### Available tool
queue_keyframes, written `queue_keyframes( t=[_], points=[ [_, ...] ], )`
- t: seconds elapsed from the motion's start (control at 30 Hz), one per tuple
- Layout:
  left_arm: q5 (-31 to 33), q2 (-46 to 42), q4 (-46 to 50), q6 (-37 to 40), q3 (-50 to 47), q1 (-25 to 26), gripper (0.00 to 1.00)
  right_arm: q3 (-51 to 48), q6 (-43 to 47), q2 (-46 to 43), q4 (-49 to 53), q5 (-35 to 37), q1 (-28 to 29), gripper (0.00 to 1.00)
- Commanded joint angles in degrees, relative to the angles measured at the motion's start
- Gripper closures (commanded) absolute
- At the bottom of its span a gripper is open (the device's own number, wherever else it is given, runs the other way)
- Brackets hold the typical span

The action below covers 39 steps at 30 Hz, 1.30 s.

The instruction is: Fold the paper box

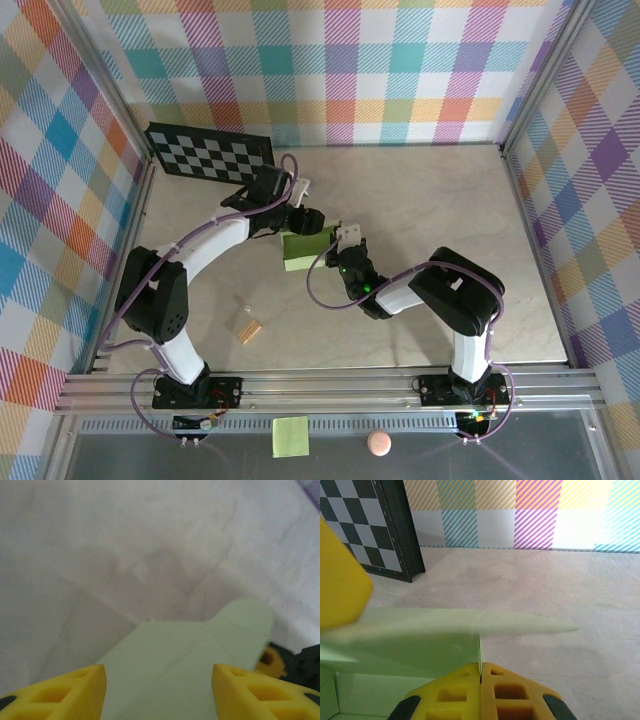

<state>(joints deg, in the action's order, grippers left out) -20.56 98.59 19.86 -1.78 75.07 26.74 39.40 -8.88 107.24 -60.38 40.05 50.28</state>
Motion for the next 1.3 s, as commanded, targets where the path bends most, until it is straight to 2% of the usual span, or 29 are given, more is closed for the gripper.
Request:
queue_keyframes(
  t=[0.0, 0.13, 0.47, 0.6, 0.8, 0.97, 1.27],
  points=[
    [-2.18, 0.11, 1.42, -1.73, -0.12, -0.05, 0.44, -1.15, 0.15, -0.16, 1.21, -0.21, 0.56, 0.94],
    [-1.73, 0.21, -0.14, -2.52, -2.15, 0.66, 0.44, -2.39, -1.73, -4.04, 7.84, -3.11, 0.53, 0.84],
    [-0.21, -0.05, -5.92, -5.06, -7.99, 3.57, 0.46, -7.92, -7.76, -13.59, 22.74, -8.68, 0.54, 0.73],
    [0.81, -0.32, -7.24, -5.33, -10.38, 4.02, 0.46, -10.48, -10.41, -17.75, 28.73, -10.08, 0.53, 0.65],
    [1.11, 0.64, -9.94, -6.10, -13.81, 4.11, 0.46, -14.18, -14.79, -25.72, 36.97, -7.78, 0.42, 0.62],
    [1.26, 1.68, -11.63, -6.39, -15.80, 4.20, 0.46, -13.56, -17.94, -31.05, 47.45, -7.88, 0.21, 0.62],
    [1.50, 3.54, -14.58, -5.84, -18.68, 5.25, 0.50, -9.38, -17.96, -37.96, 58.47, -8.30, -0.83, 0.59]
  ],
)
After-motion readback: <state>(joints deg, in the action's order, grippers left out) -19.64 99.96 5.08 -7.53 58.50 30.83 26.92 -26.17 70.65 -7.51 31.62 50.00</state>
